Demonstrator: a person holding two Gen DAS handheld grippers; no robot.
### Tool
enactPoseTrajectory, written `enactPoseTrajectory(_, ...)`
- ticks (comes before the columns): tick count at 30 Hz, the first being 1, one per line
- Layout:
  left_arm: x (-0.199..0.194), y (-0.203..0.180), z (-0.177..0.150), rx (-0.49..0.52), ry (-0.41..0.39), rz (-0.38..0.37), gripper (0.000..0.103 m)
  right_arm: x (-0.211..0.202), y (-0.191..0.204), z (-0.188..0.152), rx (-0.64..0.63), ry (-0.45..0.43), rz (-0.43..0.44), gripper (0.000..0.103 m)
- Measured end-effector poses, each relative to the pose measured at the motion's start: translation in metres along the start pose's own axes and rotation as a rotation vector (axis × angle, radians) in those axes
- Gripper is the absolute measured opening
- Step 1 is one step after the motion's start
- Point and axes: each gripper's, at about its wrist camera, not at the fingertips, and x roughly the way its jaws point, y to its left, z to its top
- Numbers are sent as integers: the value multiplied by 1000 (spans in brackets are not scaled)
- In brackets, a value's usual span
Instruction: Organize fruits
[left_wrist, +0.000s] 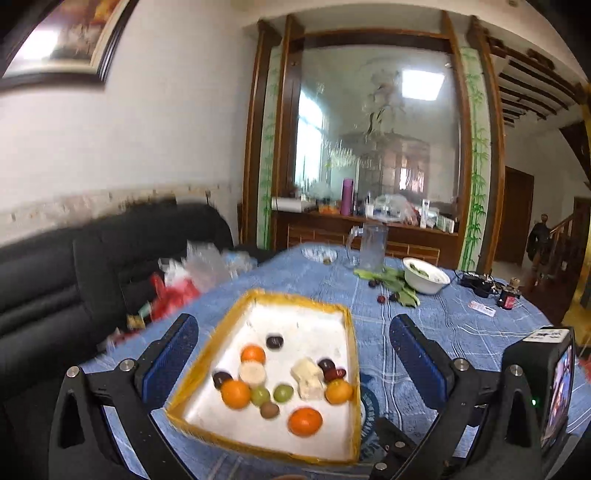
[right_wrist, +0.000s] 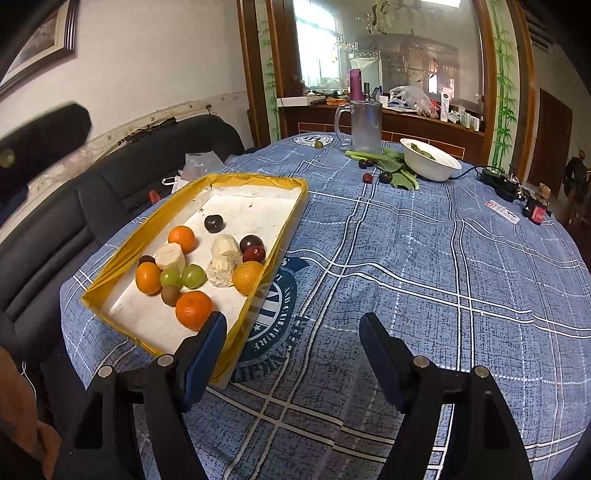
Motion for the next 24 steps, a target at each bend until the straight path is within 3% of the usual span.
enactPoseTrajectory(7,26,6,-13,-14,156,45,103,5,8,-2,-20,13,-10,83)
enactPoseTrajectory(16,50,10,-28,-25,300,35,103,11,4,3,-9,24,-31,85)
enactPoseTrajectory(24,59,12,-34,-21,338,44,103,19,10,7,-43,42,-45,86)
